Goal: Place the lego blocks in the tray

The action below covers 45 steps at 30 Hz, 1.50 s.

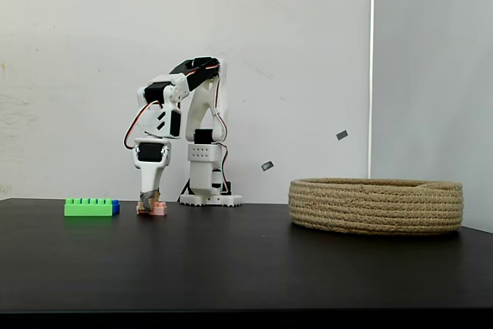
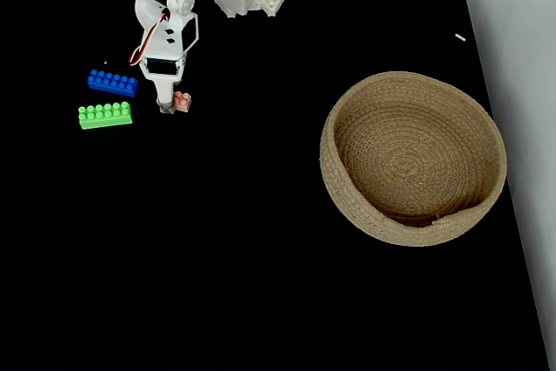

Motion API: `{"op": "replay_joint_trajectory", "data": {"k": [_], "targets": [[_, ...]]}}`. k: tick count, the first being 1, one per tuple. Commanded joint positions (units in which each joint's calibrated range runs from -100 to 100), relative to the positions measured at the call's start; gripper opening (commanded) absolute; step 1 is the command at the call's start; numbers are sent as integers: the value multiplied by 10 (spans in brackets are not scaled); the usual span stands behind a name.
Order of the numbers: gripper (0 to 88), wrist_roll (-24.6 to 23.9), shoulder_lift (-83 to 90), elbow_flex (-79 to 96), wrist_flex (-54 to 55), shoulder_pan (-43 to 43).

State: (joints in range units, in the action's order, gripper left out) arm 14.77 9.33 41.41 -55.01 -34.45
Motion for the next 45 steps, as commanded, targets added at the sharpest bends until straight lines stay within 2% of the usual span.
{"op": "replay_joint_trajectory", "data": {"k": [1,5,10,15,18,21,29,39,41,43,45], "targets": [[0,-7,-1,-34,3,3],[0,-11,0,-49,-10,6],[0,-10,40,-163,-108,32],[0,4,79,-297,-186,118],[0,27,79,-349,-192,194],[0,63,74,-375,-181,279],[0,73,14,-397,-78,464],[0,65,-86,-415,63,560],[58,69,-95,-402,81,573],[222,77,-103,-394,87,581],[248,77,-105,-393,87,583]]}}
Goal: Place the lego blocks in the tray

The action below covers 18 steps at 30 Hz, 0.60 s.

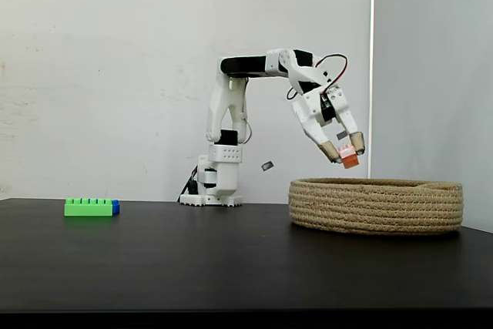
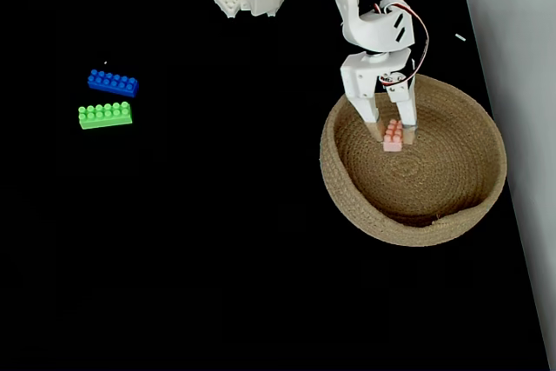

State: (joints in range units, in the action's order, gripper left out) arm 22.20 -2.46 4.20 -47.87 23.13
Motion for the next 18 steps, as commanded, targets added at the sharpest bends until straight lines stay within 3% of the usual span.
{"op": "replay_joint_trajectory", "data": {"k": [1,10,18], "targets": [[254,-2,13,-21,15,7],[210,-34,57,-21,-52,-70],[191,-50,107,38,-127,-310]]}}
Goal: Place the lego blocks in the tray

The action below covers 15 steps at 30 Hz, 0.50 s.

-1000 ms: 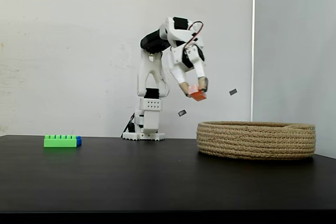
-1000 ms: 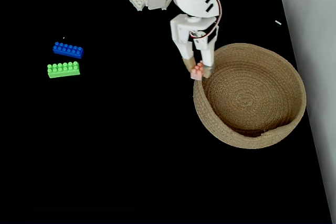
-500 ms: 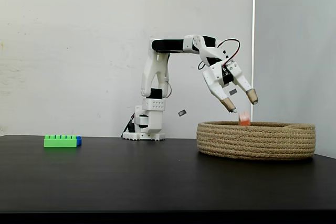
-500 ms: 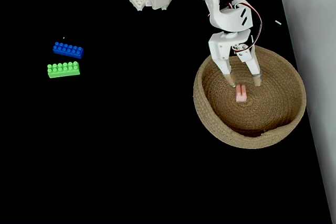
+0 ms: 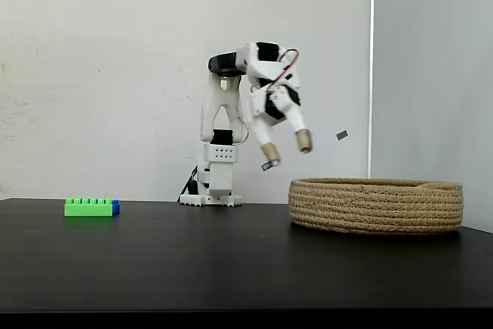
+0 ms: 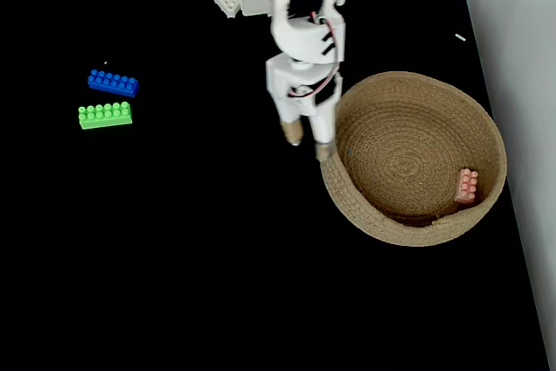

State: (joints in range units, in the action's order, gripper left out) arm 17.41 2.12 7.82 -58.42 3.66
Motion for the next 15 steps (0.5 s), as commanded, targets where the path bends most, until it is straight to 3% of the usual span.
{"op": "replay_joint_trajectory", "data": {"k": [1,8,15], "targets": [[189,-1,59,4,-25,-150],[210,20,-4,-1,-59,-346],[208,26,-62,-22,-104,-438]]}}
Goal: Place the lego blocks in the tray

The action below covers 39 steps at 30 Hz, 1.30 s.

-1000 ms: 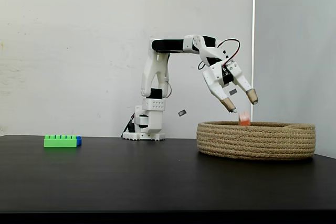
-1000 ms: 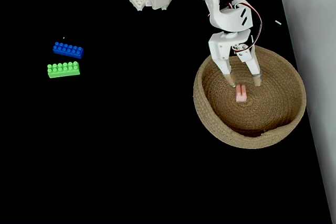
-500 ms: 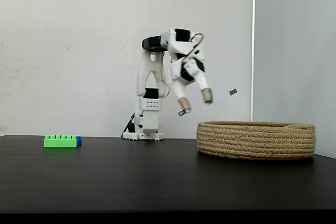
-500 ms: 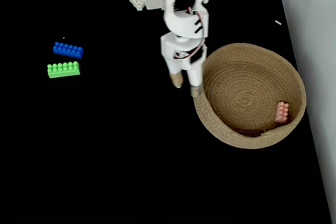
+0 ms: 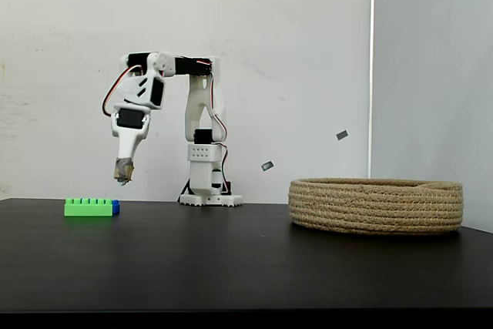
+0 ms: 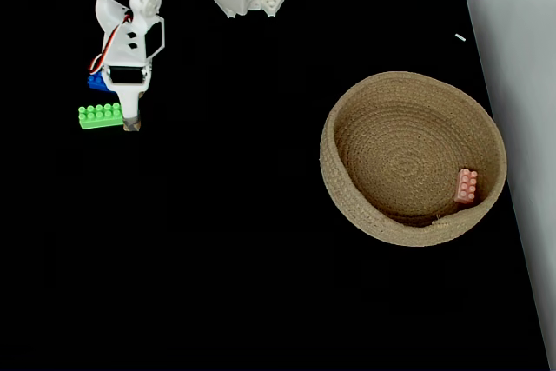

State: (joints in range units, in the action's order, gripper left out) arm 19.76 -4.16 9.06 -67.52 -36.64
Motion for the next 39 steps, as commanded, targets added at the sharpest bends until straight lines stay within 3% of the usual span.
{"op": "replay_joint_trajectory", "data": {"k": [1,39], "targets": [[205,3,-4,-38,-13,-39],[221,89,-68,-97,-14,-80]]}}
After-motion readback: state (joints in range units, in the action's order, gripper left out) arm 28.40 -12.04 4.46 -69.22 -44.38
